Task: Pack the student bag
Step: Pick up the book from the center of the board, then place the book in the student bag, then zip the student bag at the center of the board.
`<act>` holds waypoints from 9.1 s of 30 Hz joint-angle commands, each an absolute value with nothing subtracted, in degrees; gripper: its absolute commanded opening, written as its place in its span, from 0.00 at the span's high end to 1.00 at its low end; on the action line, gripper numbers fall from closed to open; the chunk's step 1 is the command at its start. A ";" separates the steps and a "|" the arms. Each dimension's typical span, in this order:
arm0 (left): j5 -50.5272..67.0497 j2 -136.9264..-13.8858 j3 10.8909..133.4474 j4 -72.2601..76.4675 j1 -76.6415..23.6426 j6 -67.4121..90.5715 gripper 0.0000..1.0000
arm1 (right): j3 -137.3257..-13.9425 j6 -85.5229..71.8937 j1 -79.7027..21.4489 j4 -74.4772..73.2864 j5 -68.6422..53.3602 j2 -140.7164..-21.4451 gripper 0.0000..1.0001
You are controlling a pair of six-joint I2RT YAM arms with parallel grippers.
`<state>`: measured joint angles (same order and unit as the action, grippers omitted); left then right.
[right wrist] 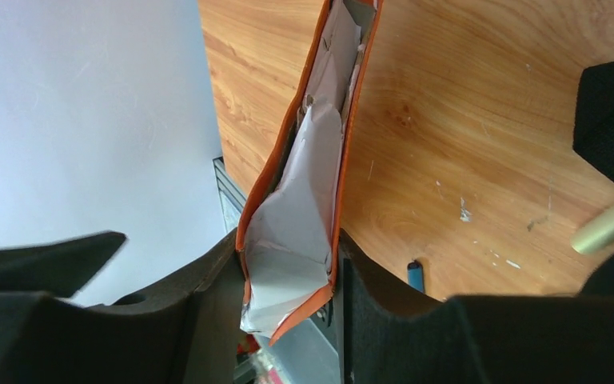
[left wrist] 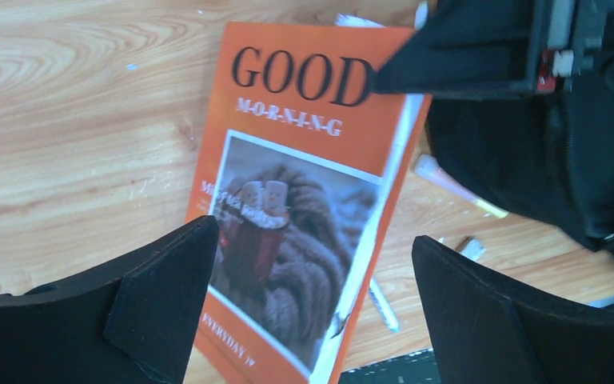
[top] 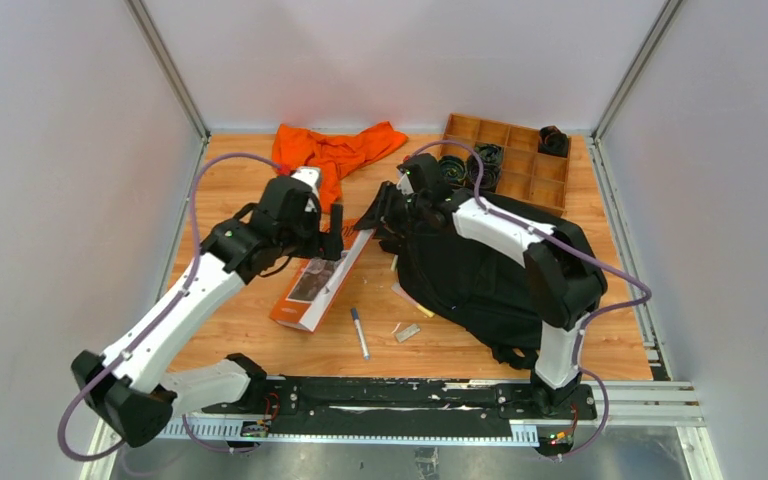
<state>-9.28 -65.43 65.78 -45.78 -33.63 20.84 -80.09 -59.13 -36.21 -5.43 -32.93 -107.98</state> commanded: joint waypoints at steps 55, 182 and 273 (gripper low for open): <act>37.30 -49.47 37.27 -13.77 3.39 68.37 0.00 | -55.76 -73.64 -24.70 40.01 -26.07 -86.98 0.73; 46.37 -81.81 61.60 -14.43 -19.42 49.97 0.93 | -57.26 -25.29 -41.25 -23.04 27.12 -50.33 1.00; 6.30 -70.87 52.54 -30.70 -37.17 30.35 0.15 | -59.97 -26.34 -41.81 -16.54 4.21 -71.35 0.95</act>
<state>4.93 -68.71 54.22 -35.35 -37.47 29.39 -60.58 -27.44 -41.17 -19.25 1.96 -71.53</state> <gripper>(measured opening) 0.863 0.053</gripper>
